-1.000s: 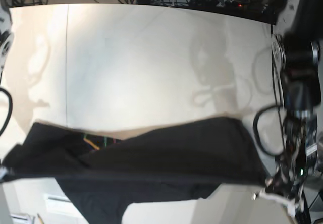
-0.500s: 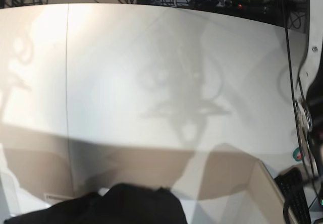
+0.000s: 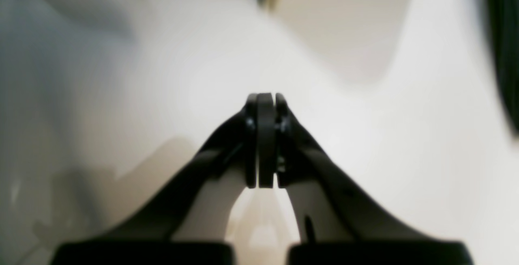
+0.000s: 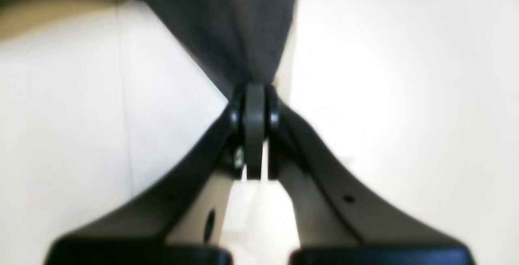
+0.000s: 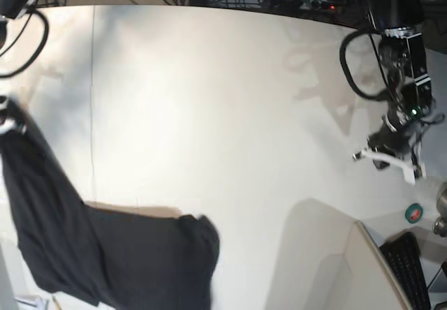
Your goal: Layout the t-shirt on the table in an organized manner, then fold the t-shirt properly
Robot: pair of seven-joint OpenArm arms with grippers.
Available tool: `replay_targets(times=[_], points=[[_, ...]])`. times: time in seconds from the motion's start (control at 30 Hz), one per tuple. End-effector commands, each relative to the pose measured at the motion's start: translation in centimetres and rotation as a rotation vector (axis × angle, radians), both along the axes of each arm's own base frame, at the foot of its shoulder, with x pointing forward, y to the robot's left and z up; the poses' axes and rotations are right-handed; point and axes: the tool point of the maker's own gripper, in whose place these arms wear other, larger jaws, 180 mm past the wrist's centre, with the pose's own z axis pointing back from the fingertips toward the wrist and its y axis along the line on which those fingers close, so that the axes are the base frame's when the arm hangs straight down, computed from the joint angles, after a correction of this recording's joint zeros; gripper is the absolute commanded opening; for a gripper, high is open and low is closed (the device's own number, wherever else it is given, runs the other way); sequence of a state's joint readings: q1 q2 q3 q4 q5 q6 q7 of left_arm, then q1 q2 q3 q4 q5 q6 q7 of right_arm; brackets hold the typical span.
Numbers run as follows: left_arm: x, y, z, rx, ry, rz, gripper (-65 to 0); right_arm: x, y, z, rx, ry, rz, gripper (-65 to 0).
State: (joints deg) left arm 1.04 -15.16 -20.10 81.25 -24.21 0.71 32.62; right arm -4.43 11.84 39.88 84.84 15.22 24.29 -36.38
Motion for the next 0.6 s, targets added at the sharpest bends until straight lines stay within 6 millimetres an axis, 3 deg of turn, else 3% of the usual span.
replay_targets(times=[0.0, 0.07, 0.17, 0.37, 0.57], points=[[0.3, 1.5, 0.8, 0.033, -0.038, 0.02, -65.0, 0.4, -1.5, 0.4, -0.015, -0.04, -0.022, -65.0], [-1.3, 2.0, -1.5, 0.029, 0.007, 0.039, -65.0, -1.2, -1.8, -2.8, 0.032, 0.008, -0.05, -65.0], [-3.0, 2.2, -3.3, 0.027, 0.047, 0.051, -65.0, -3.5, -3.1, -5.2, 0.044, 0.06, -0.077, -65.0], [-3.3, 1.9, -2.6, 0.034, 0.036, 0.037, -65.0, -3.6, -4.1, -5.0, 0.023, 0.052, -0.082, -65.0], [-3.6, 0.9, -1.9, 0.026, 0.007, 0.032, -65.0, -2.4, -3.0, -5.1, 0.023, 0.053, -0.044, -65.0]])
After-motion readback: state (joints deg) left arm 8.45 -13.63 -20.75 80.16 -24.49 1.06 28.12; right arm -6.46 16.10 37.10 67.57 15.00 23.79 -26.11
